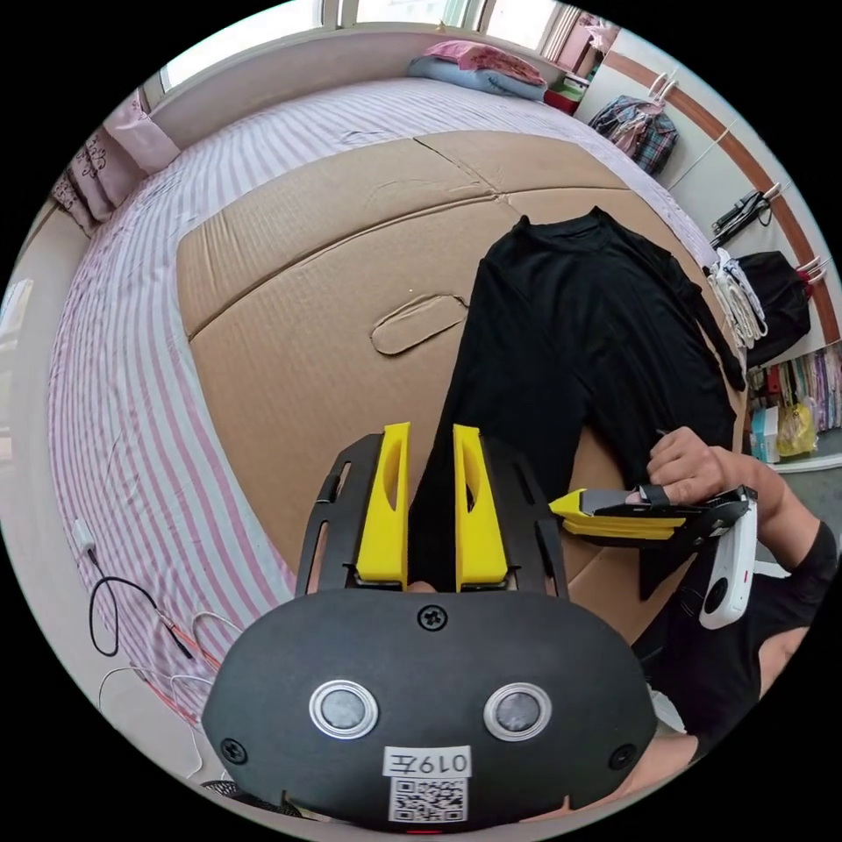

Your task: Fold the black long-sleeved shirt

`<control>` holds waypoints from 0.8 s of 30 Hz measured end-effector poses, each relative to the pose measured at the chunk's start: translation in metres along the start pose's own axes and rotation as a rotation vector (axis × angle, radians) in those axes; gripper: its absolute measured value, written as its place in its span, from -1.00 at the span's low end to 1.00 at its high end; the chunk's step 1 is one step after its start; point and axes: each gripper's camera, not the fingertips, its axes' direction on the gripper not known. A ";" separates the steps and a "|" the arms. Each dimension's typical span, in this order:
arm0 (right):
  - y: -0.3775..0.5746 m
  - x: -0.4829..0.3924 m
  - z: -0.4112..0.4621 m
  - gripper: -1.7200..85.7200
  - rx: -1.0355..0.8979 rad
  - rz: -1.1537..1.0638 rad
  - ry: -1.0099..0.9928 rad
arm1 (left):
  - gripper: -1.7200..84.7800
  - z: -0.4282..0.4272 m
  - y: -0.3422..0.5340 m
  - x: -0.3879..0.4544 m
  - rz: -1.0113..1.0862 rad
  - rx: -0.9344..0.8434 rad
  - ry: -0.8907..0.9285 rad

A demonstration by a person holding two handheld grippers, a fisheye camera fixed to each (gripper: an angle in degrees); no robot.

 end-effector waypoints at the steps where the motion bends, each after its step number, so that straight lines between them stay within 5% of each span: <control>1: 0.006 -0.002 0.002 -0.98 0.004 0.007 -0.004 | -0.80 0.007 -0.004 -0.009 -0.012 -0.014 0.032; 24: 0.084 -0.099 0.048 -0.97 -0.033 -0.005 0.044 | -0.93 0.066 -0.033 -0.070 -0.015 -0.068 -0.010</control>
